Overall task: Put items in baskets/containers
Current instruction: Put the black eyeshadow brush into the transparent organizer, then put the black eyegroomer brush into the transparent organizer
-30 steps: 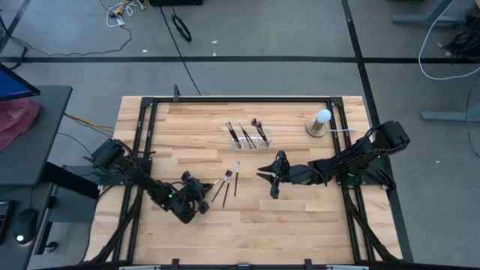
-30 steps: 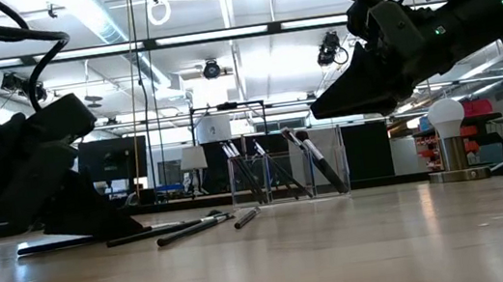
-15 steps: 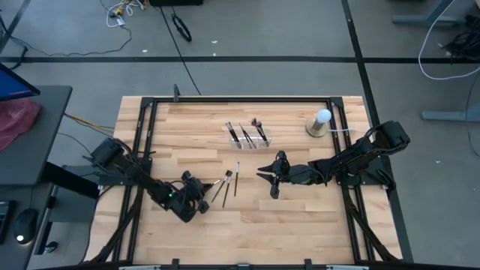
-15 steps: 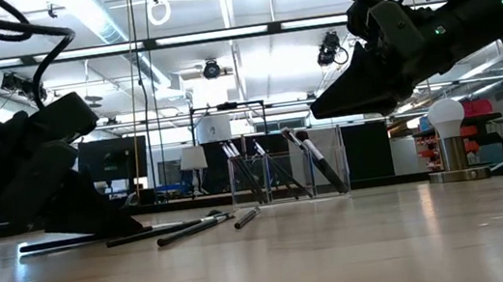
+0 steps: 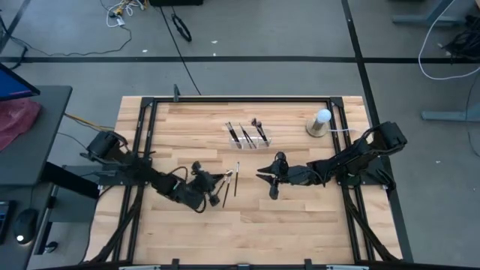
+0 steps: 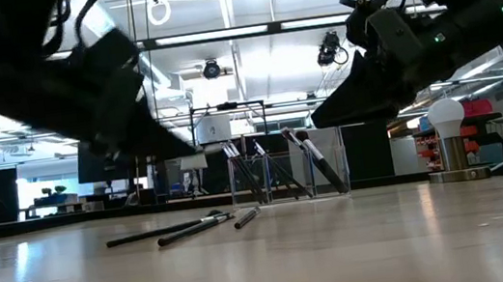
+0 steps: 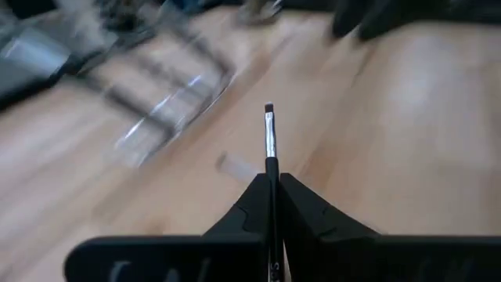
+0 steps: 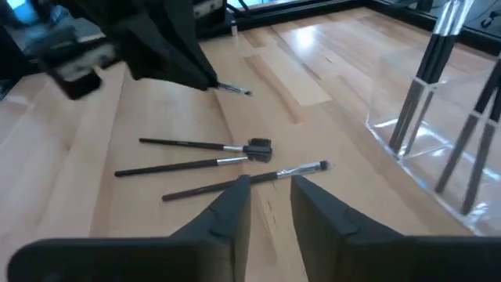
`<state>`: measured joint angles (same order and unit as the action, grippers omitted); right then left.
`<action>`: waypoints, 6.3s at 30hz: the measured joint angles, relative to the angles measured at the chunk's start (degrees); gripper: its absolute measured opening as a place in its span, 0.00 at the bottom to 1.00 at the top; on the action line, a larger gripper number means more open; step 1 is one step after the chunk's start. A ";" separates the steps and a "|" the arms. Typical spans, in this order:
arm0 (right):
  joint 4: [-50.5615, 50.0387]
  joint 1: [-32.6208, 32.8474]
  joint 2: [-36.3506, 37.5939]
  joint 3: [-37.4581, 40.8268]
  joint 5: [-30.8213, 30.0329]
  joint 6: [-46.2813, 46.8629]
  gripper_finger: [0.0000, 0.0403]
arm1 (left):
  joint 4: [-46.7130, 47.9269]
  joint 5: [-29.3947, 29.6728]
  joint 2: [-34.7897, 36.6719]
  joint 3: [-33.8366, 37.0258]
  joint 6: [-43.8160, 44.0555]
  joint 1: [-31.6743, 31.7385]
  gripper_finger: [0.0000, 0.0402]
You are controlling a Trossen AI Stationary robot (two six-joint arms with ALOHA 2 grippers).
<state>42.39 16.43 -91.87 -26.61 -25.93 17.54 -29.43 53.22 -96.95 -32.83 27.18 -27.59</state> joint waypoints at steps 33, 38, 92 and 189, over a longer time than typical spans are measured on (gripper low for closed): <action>44.90 3.54 -14.79 -1.29 5.99 -20.00 0.41 | -14.02 -15.20 0.09 -10.79 -25.29 3.32 0.05; 44.94 3.54 -14.78 -1.29 5.99 -19.74 0.31 | -14.02 -15.20 0.09 -10.79 -25.27 3.32 0.05; -83.78 -29.72 -6.27 -54.27 21.84 -24.78 0.03 | 17.33 -5.26 0.35 -10.82 -0.77 6.60 0.39; -12.02 1.06 6.49 -1.45 1.29 0.84 0.20 | 29.99 -7.50 -7.57 -10.83 28.11 -2.61 0.49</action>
<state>30.37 17.49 -85.38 -28.06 -24.64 18.38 0.56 45.72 -104.52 -43.66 55.30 -30.20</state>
